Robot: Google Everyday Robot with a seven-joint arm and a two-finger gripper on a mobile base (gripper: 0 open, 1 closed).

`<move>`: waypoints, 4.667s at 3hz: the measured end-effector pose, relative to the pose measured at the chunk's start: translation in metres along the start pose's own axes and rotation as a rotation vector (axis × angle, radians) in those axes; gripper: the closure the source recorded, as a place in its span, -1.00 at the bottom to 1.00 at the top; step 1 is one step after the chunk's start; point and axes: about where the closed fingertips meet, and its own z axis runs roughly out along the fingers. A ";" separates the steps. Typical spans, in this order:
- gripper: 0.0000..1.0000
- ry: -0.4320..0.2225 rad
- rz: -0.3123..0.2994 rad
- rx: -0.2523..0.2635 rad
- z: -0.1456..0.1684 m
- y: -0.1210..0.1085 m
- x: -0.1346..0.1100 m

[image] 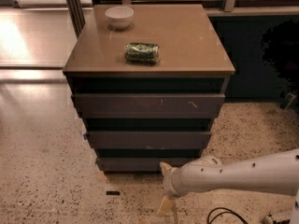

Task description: Open bottom drawer

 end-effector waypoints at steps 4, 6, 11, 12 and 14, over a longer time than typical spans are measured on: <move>-1.00 0.030 -0.012 -0.015 0.099 -0.008 0.041; -1.00 0.005 0.022 -0.035 0.148 0.002 0.054; -1.00 -0.181 0.014 0.076 0.204 -0.052 0.047; -1.00 -0.193 -0.019 0.114 0.218 -0.086 0.040; -1.00 -0.194 -0.050 0.113 0.233 -0.105 0.035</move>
Offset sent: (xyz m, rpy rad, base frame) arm 0.0027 0.0011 -0.0425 -0.0574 -0.0443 -0.0238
